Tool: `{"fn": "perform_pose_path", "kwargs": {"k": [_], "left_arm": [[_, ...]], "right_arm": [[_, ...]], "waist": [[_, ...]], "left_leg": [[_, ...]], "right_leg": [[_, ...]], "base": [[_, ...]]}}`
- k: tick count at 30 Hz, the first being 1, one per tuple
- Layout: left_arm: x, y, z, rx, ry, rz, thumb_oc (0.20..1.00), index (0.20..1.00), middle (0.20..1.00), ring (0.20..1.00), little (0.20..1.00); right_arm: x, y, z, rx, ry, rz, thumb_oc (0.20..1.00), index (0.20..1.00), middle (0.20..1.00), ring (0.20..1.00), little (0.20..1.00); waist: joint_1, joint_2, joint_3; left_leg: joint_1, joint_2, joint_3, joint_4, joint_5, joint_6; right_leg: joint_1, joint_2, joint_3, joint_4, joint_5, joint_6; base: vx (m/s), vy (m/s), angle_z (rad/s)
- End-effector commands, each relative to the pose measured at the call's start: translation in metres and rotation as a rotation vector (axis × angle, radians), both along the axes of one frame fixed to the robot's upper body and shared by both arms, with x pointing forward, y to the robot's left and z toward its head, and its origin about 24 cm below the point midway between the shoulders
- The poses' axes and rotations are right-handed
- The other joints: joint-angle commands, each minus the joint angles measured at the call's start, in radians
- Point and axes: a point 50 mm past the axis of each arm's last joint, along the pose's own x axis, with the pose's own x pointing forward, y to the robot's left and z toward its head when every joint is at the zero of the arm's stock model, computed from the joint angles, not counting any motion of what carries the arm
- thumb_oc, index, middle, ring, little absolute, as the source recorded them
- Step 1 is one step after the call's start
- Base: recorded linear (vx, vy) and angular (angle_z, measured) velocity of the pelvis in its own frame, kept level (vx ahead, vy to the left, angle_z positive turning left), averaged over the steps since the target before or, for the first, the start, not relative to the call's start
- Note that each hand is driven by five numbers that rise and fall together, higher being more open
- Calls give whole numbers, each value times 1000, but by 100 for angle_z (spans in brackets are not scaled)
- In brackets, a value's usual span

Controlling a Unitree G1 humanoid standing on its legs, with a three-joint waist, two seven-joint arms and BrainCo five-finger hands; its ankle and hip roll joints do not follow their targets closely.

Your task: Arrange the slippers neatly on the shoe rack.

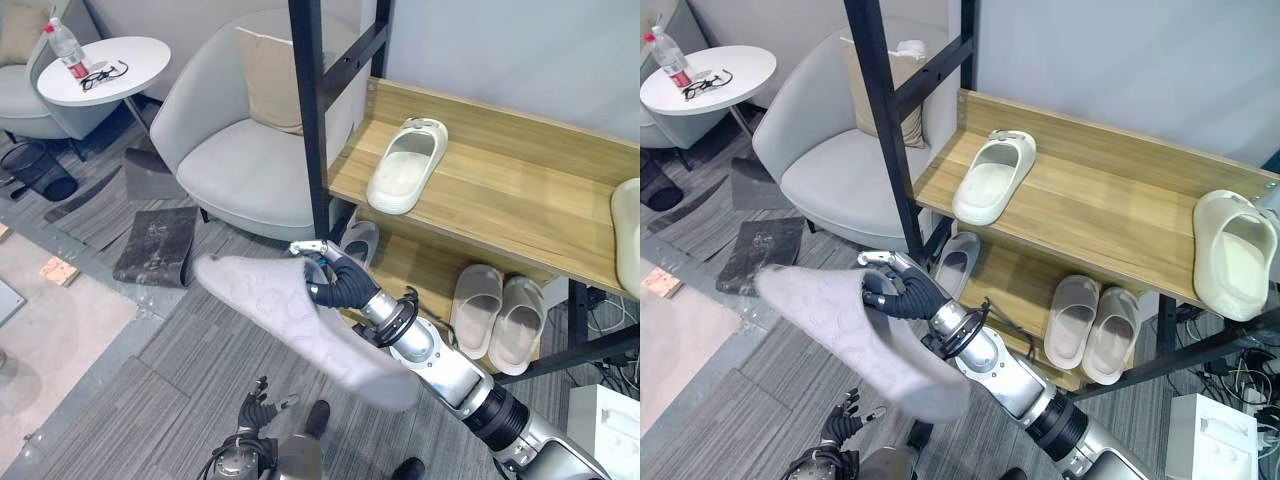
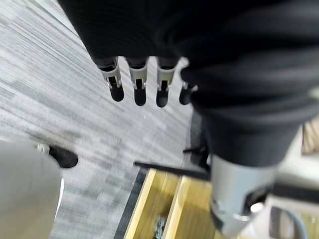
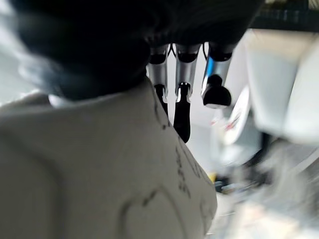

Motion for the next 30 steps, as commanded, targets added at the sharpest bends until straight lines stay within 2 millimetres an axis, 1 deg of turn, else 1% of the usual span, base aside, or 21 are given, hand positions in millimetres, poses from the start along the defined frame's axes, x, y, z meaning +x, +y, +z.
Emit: {"fn": "perform_pose_path", "kwargs": {"k": [1,2,3,4,5,6,7,8,9,11,12,14,15,17,18,21,22,23,26,27,30], "left_arm": [[16,-12,5,-8,-66,-25,1000,1000,1000,1000,1000],[16,-12,5,-8,-67,-25,1000,1000,1000,1000,1000],[20,-15,8,-16,-89,-37,1000,1000,1000,1000,1000],[29,-21,13,-30,-130,-58,1000,1000,1000,1000,1000],[30,-21,14,-31,-133,-58,1000,1000,1000,1000,1000],[36,-24,19,-36,-162,-76,1000,1000,1000,1000,1000],[40,-26,22,-42,-184,-90,1000,1000,1000,1000,1000],[55,-28,35,-54,-252,-109,1000,1000,1000,1000,1000],[59,-29,40,-66,-281,-113,1000,1000,1000,1000,1000],[64,-31,46,-88,-313,-120,1000,1000,1000,1000,1000],[65,-32,47,-89,-315,-120,1000,1000,1000,1000,1000],[69,-34,52,-100,-344,-129,1000,1000,1000,1000,1000],[72,-35,57,-104,-367,-136,1000,1000,1000,1000,1000],[73,-36,59,-110,-375,-145,1000,1000,1000,1000,1000],[74,-35,61,-110,-387,-149,1000,1000,1000,1000,1000],[77,-36,66,-121,-409,-153,1000,1000,1000,1000,1000],[76,-35,65,-118,-405,-160,1000,1000,1000,1000,1000],[77,-35,68,-117,-420,-163,1000,1000,1000,1000,1000],[75,-35,67,-119,-412,-166,1000,1000,1000,1000,1000],[74,-34,66,-117,-406,-165,1000,1000,1000,1000,1000],[74,-34,67,-116,-408,-167,1000,1000,1000,1000,1000]], "right_arm": [[15,-11,4,-105,-256,-203,200,200,200,200,200],[15,-10,4,-105,-258,-204,200,200,200,200,200],[26,-19,-3,-187,-308,-282,200,200,200,200,200],[41,-29,-5,-253,-353,-383,200,200,200,200,200],[42,-29,-5,-252,-358,-386,200,200,200,200,200],[53,-37,-1,-296,-427,-463,200,200,200,200,200],[61,-42,3,-304,-450,-516,200,200,200,200,200],[84,-62,21,-364,-555,-663,200,200,200,200,200],[96,-79,37,-397,-625,-761,200,200,200,200,200],[106,-99,57,-436,-696,-865,200,200,200,200,200],[106,-100,57,-435,-698,-866,200,200,200,200,200],[115,-122,76,-484,-761,-964,200,200,200,200,200],[120,-135,91,-497,-806,-1028,200,200,200,200,200],[124,-150,103,-517,-838,-1094,200,200,200,200,200],[125,-158,115,-518,-870,-1139,200,200,200,200,200],[129,-180,132,-552,-895,-1239,200,200,200,200,200],[131,-192,136,-567,-879,-1287,200,200,200,200,200],[132,-199,138,-588,-870,-1314,200,200,200,200,200],[136,-215,138,-605,-814,-1382,200,200,200,200,200],[138,-224,133,-638,-770,-1407,200,200,200,200,200],[139,-228,132,-661,-747,-1424,200,200,200,200,200]], "waist": [[13,2,68],[13,2,68],[14,9,92],[12,23,129],[14,23,133],[14,36,167],[12,49,193],[5,70,236],[0,84,246],[-6,92,251],[-4,90,246],[-9,94,253],[-10,97,254],[-9,98,255],[-8,99,259],[-5,101,264],[-2,102,265],[-3,102,266],[6,105,268],[11,109,268],[14,111,269]], "left_leg": [[-12,-32,-16,45,-49,-17],[-13,-32,-16,47,-49,-17],[-30,-35,-21,63,-51,-14],[-50,-35,-26,96,-73,-15],[-52,-35,-25,101,-77,-15],[-86,-37,-28,145,-84,-11],[-113,-39,-31,179,-87,-7],[-206,-50,-33,269,-106,5],[-262,-62,-37,321,-120,14],[-322,-73,-38,376,-139,23],[-334,-76,-37,385,-143,24],[-393,-81,-32,442,-160,30],[-439,-89,-30,489,-178,38],[-492,-94,-24,541,-194,42],[-523,-99,-24,574,-204,44],[-602,-112,-23,648,-227,50],[-636,-118,-26,684,-239,52],[-656,-121,-24,707,-247,52],[-701,-127,-25,751,-262,54],[-721,-132,-27,768,-268,56],[-735,-134,-26,778,-271,56]], "right_leg": [[30,47,-9,70,-160,-7],[28,46,-9,72,-161,-7],[11,41,-9,92,-167,-8],[-16,35,5,130,-192,-7],[-18,34,6,137,-196,-8],[-58,17,8,187,-204,-10],[-91,2,8,227,-205,-11],[-185,-36,22,329,-223,-15],[-239,-57,37,387,-241,-20],[-299,-81,53,458,-265,-24],[-312,-86,56,469,-271,-24],[-368,-107,67,533,-293,-30],[-419,-125,80,588,-312,-34],[-472,-142,97,649,-335,-40],[-499,-152,101,682,-344,-40],[-582,-177,117,773,-379,-49],[-614,-184,129,814,-401,-56],[-638,-190,134,840,-408,-58],[-680,-203,138,883,-427,-64],[-704,-209,144,903,-436,-65],[-716,-213,144,911,-442,-65]], "base": [[-104,-1,1],[-121,-2,3],[-126,-52,8],[-126,-55,14],[-160,-34,15],[-197,36,13],[-372,96,7],[-330,134,3],[-255,130,2],[-74,70,13],[-44,50,23],[-47,54,16],[-45,63,8],[-26,57,7],[-30,38,6],[-21,27,5],[7,27,10],[16,21,6],[19,3,-1],[36,4,7],[28,1,9]]}}
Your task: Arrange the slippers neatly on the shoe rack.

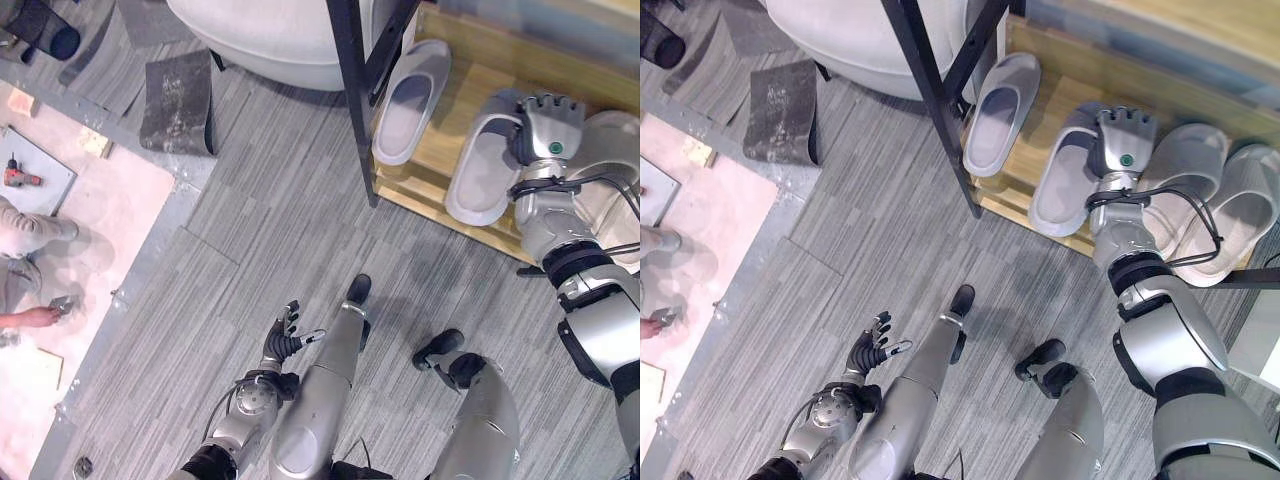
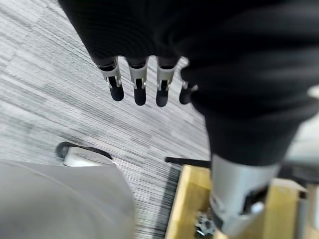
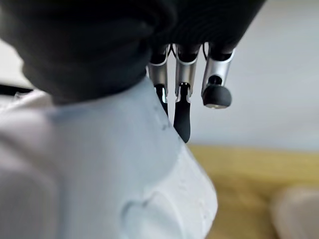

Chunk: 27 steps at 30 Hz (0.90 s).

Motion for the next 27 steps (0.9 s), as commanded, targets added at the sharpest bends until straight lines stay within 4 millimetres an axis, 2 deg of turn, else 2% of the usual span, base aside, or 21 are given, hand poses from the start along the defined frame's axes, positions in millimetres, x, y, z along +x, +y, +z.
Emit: {"fn": "perform_pose_path", "kwargs": {"k": [1,9,10,14,16,19,23,25,27], "left_arm": [[-7,-1,1,-32,-13,16,1000,1000,1000,1000,1000],[-5,-2,5,-37,-26,-4,1000,1000,1000,1000,1000],[-5,-3,5,-42,-26,-9,1000,1000,1000,1000,1000],[-2,-3,10,-50,-43,-13,1000,1000,1000,1000,1000],[1,-5,13,-53,-54,-17,1000,1000,1000,1000,1000],[4,-5,13,-59,-56,-6,1000,1000,1000,1000,1000],[6,-5,14,-73,-60,10,1000,1000,1000,1000,1000],[7,-5,12,-61,-51,13,1000,1000,1000,1000,1000],[8,-5,11,-53,-45,13,1000,1000,1000,1000,1000]], "right_arm": [[-1,-3,28,-24,-99,12,200,200,200,200,200],[-4,-25,30,55,-82,-84,200,200,200,200,200],[-5,-31,34,89,-71,-115,1000,1000,1000,1000,1000],[-4,-34,44,209,-88,-117,1000,1000,1000,1000,1000],[-2,-29,49,315,-127,-67,1000,1000,1000,1000,1000],[1,-23,52,383,-142,-13,1000,1000,1000,1000,1000],[5,-8,55,440,-171,60,1000,1000,1000,1000,1000],[9,10,52,501,-187,147,1000,1000,1000,1000,1000],[10,17,51,522,-187,185,1000,1000,1000,1000,1000]], "waist": [[12,16,-25],[37,35,-24],[45,36,-26],[48,38,-20],[46,39,-16],[38,31,-10],[22,15,-9],[9,5,-8],[1,1,-7]], "left_leg": [[-4,-26,32,99,-118,38],[-11,-48,18,98,-123,46],[-3,-50,15,89,-123,46],[12,-51,14,74,-120,47],[20,-50,14,66,-117,46],[41,-46,16,50,-113,46],[75,-36,21,18,-109,44],[103,-29,25,-4,-106,43],[115,-27,27,-10,-106,43]], "right_leg": [[42,79,37,-27,-75,54],[32,61,37,-22,-83,62],[35,60,37,-24,-82,65],[47,60,40,-32,-78,68],[57,63,41,-40,-76,71],[78,69,39,-55,-70,72],[108,81,38,-93,-53,76],[129,89,40,-113,-43,80],[141,93,43,-121,-39,80]], "base": [[35,17,5],[48,-6,4],[47,-12,7],[38,-10,8],[41,-8,2],[23,-5,0],[0,0,0],[5,10,-9],[-3,2,-15]]}}
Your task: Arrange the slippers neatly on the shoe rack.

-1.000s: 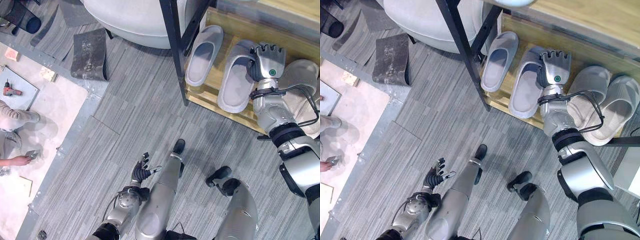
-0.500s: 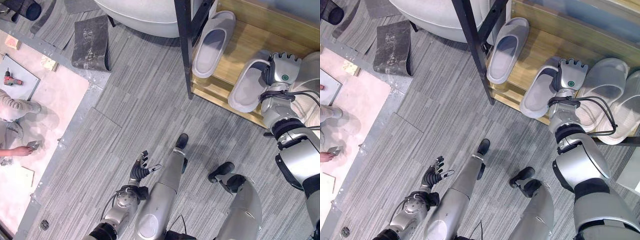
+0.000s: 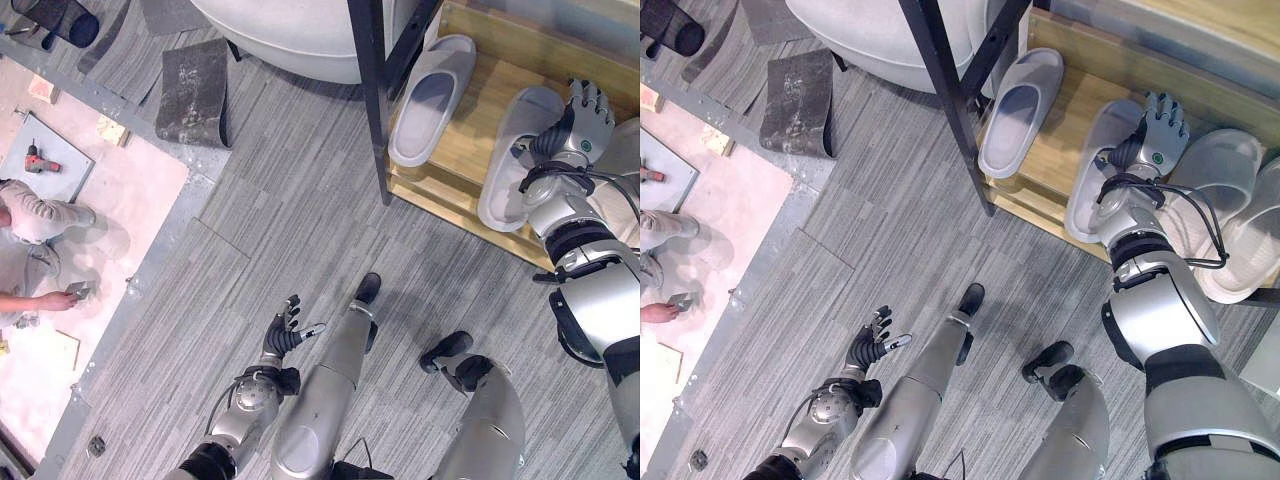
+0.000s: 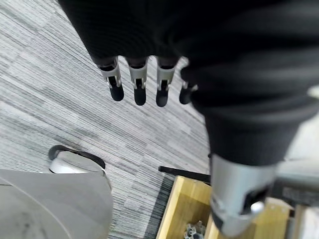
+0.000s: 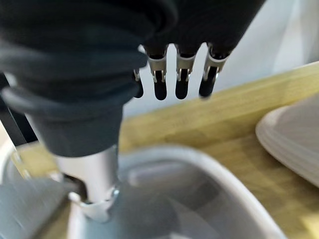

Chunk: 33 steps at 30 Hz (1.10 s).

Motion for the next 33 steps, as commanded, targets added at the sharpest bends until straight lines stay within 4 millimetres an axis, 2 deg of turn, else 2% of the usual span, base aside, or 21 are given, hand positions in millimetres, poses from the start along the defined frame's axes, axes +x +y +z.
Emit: {"fn": "perform_pose_path", "kwargs": {"k": [1,2,5,6,7,10,17,19,20,22,23,26,27,28,29,31,33], "left_arm": [[2,-2,2,-11,-16,12,1000,1000,1000,1000,1000],[2,-2,2,-11,-16,12,1000,1000,1000,1000,1000],[3,-2,0,-13,-5,34,1000,1000,1000,1000,1000],[3,-1,0,-12,-4,34,1000,1000,1000,1000,1000],[3,-1,-1,-13,2,45,1000,1000,1000,1000,1000],[2,-2,-1,-14,-1,48,1000,1000,1000,1000,1000],[3,-4,1,-6,-3,38,1000,1000,1000,1000,1000],[3,-4,2,-2,-6,29,1000,1000,1000,1000,1000],[3,-4,2,-2,-6,28,1000,1000,1000,1000,1000],[4,-6,3,2,-5,19,1000,1000,1000,1000,1000],[4,-6,3,2,-5,18,1000,1000,1000,1000,1000],[4,-7,2,10,1,6,1000,1000,1000,1000,1000],[6,-8,2,17,5,-4,1000,1000,1000,1000,1000],[6,-8,2,18,5,-5,1000,1000,1000,1000,1000],[6,-8,2,29,10,-9,1000,1000,1000,1000,1000],[7,-8,1,33,12,-16,1000,1000,1000,1000,1000],[6,-8,1,38,18,-30,1000,1000,1000,1000,1000]], "right_arm": [[-1,15,31,5,-151,101,1000,1000,1000,1000,1000],[-1,15,31,5,-151,101,1000,1000,1000,1000,1000],[-1,53,30,122,-251,261,1000,1000,1000,1000,1000],[-1,53,30,123,-250,260,1000,1000,1000,1000,1000],[-3,63,25,171,-279,297,1000,1000,1000,1000,1000],[-5,68,19,210,-304,307,1000,1000,1000,1000,1000],[-8,58,-17,442,-289,269,1000,1000,1000,1000,1000],[-6,49,-38,586,-245,233,1000,1000,1000,1000,1000],[-6,49,-37,587,-246,233,1000,1000,1000,1000,1000],[-4,43,-58,707,-187,196,1000,1000,1000,1000,1000],[-4,42,-57,708,-188,196,1000,1000,1000,1000,1000],[-4,39,-72,852,-155,182,1000,1000,1000,1000,1000],[-3,39,-84,1006,-148,185,1000,1000,1000,1000,1000],[-3,39,-84,1009,-148,186,1000,1000,1000,1000,1000],[-4,38,-94,1140,-154,182,1000,1000,1000,1000,1000],[-4,37,-97,1171,-150,185,1000,1000,1000,1000,1000],[-5,34,-104,1324,-179,205,1000,1000,1000,1000,1000]], "waist": [[-1,-11,0],[-1,-11,0],[-25,-21,1],[-25,-22,2],[-33,-23,2],[-39,-22,3],[-49,-11,5],[-49,-8,5],[-49,-9,6],[-46,-6,8],[-46,-6,9],[-40,-3,15],[-37,0,20],[-36,-1,20],[-29,3,25],[-25,5,27],[-11,9,32]], "left_leg": [[64,-19,24,40,-122,43],[65,-18,24,40,-122,43],[105,-8,34,13,-119,41],[107,-8,35,11,-119,41],[118,-6,37,0,-117,41],[131,-4,40,-13,-113,40],[156,-6,36,-32,-106,40],[159,-8,36,-29,-107,41],[159,-8,36,-29,-107,41],[164,-9,36,-29,-109,43],[164,-9,37,-29,-109,43],[166,-10,34,-29,-109,45],[165,-11,34,-29,-109,45],[165,-11,34,-29,-109,45],[163,-12,33,-28,-110,46],[162,-13,32,-28,-110,46],[159,-16,30,-24,-112,46]], "right_leg": [[106,84,25,-81,-59,66],[107,84,25,-82,-59,66],[141,97,30,-116,-39,70],[143,97,30,-117,-38,71],[156,100,30,-134,-30,73],[168,102,29,-144,-26,74],[197,101,20,-165,-21,77],[201,99,20,-164,-21,79],[201,99,20,-164,-21,79],[204,97,19,-164,-18,82],[205,97,19,-164,-18,82],[207,96,18,-165,-15,85],[208,96,16,-167,-15,87],[208,96,16,-167,-15,87],[207,94,14,-166,-15,90],[206,94,14,-166,-16,91],[207,91,8,-164,-18,93]], "base": [[-2,2,-13],[-6,6,-10],[-11,13,-6],[-16,22,-11],[-10,12,-11],[-14,6,-9],[-10,0,-2],[-7,3,-2],[0,0,0],[0,0,0],[0,0,0],[0,0,0],[0,0,0],[0,0,0],[0,0,0],[4,-7,3],[12,-27,7]]}}
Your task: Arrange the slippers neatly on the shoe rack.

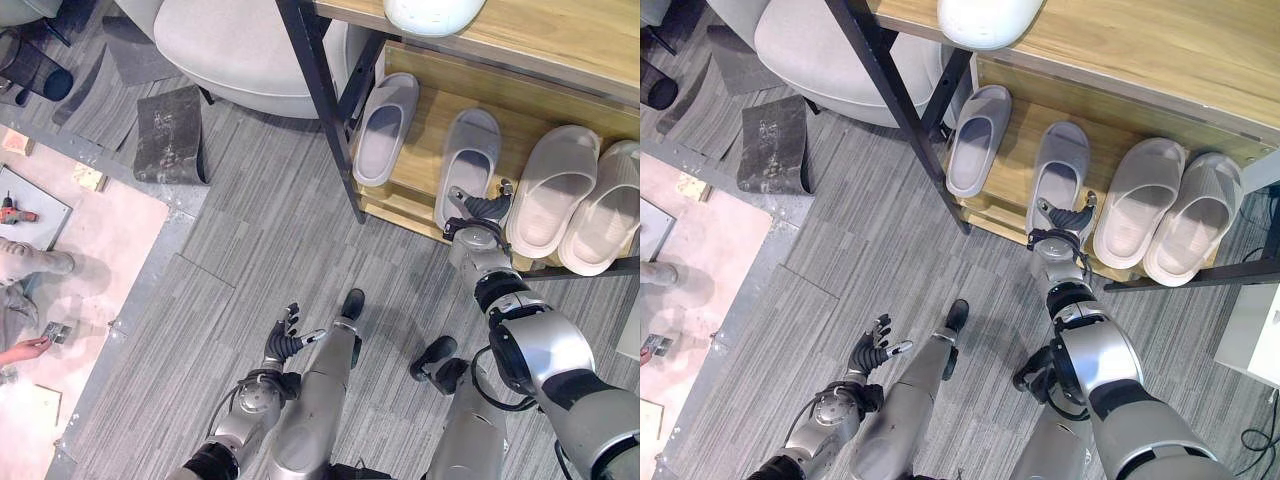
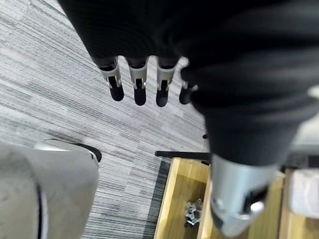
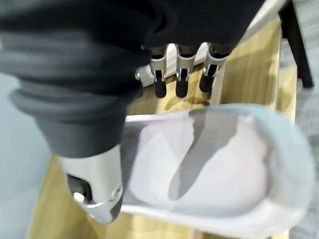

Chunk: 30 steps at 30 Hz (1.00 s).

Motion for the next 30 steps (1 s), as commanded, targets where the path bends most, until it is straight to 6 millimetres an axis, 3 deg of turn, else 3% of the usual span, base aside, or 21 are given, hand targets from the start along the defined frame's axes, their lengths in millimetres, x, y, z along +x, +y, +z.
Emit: {"fn": "perform_pose_path", "kwargs": {"k": [1,6,7,16,25,28,30], "left_arm": [[11,-5,12,8,-58,-49,1000,1000,1000,1000,1000],[12,-4,13,13,-67,-77,1000,1000,1000,1000,1000],[11,-2,12,17,-62,-87,1000,1000,1000,1000,1000],[8,-7,8,7,-51,-115,1000,1000,1000,1000,1000],[4,-6,1,6,-14,-108,1000,1000,1000,1000,1000],[4,-6,0,8,-12,-108,1000,1000,1000,1000,1000],[1,-2,-4,16,8,-85,1000,1000,1000,1000,1000]], "right_arm": [[2,-15,10,180,-92,8,1000,1000,1000,1000,1000],[6,-23,23,169,-129,48,1000,1000,1000,1000,1000],[9,-22,37,130,-157,84,1000,1000,1000,1000,1000],[19,-6,75,-23,-223,196,1000,1000,1000,1000,1000],[22,13,74,-11,-228,252,1000,1000,1000,1000,1000],[21,13,66,0,-214,248,1000,1000,1000,1000,1000],[17,21,51,3,-209,264,1000,1000,1000,1000,1000]], "waist": [[43,13,37],[69,24,44],[82,25,45],[111,32,49],[122,37,51],[120,35,49],[107,17,36]], "left_leg": [[27,-49,15,81,-133,37],[15,-56,9,84,-131,38],[9,-60,5,87,-129,39],[-14,-70,1,86,-121,41],[-14,-73,-11,73,-112,37],[1,-69,-14,59,-107,34],[43,-54,-10,22,-96,30]], "right_leg": [[95,43,6,-64,-52,76],[92,38,-2,-61,-51,83],[89,34,-6,-59,-51,85],[65,25,-15,-48,-52,88],[67,26,-25,-48,-57,86],[84,28,-30,-63,-52,86],[119,44,-29,-103,-30,85]], "base": [[13,-22,5],[17,-17,7],[0,0,0],[9,-1,6],[7,-4,5],[20,-5,4],[24,-9,5]]}}
